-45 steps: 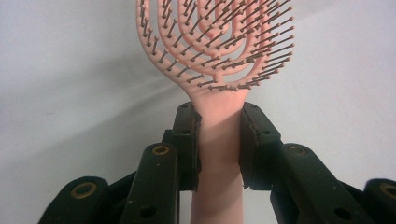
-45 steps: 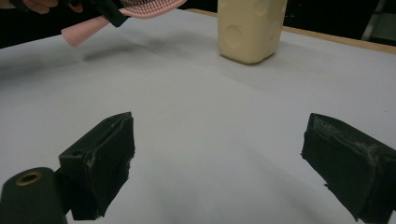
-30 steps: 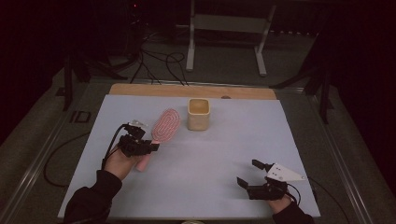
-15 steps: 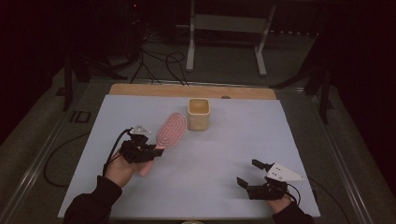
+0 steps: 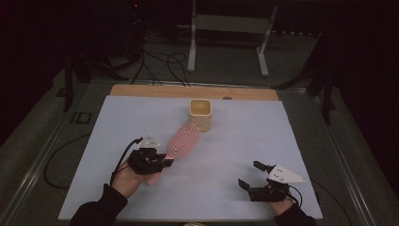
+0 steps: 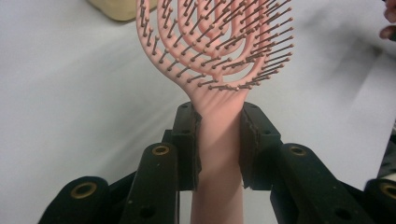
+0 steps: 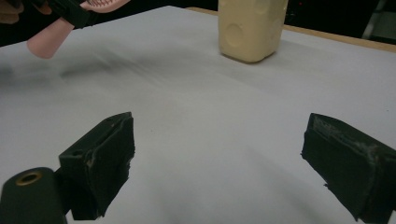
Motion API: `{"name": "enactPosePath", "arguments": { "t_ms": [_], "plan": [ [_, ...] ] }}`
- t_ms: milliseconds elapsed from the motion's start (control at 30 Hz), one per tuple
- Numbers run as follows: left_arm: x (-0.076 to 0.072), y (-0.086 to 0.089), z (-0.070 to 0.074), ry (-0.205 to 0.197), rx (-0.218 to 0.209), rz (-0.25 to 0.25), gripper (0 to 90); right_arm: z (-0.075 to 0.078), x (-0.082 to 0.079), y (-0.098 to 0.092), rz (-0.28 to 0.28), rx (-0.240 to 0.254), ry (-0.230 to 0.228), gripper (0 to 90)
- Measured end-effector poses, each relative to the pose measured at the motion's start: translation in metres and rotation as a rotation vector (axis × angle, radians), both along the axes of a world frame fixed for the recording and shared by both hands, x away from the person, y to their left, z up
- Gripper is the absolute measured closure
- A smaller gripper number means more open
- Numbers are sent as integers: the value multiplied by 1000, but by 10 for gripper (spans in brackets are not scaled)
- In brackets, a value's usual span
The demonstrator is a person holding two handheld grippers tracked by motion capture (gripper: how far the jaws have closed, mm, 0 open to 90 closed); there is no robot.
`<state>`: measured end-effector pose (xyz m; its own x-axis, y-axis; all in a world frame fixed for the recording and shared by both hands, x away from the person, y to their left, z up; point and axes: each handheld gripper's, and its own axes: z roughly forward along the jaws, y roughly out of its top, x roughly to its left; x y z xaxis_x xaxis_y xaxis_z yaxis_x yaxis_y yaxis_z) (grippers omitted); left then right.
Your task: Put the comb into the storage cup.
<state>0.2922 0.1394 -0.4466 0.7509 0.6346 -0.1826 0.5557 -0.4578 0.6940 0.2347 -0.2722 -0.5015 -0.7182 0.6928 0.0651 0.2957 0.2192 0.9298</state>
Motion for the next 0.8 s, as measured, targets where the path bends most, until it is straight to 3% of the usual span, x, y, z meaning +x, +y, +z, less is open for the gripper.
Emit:
{"name": "enactPosePath", "arguments": {
  "t_ms": [367, 800],
  "plan": [
    [-12, -8, -10, -43, -24, -36, 722, -1, 1, 1, -2, 1, 10, 92],
    [-22, -10, -17, -113, 5, -22, 722, 1, 2, 0, -12, 20, 13, 91]
  ]
}}
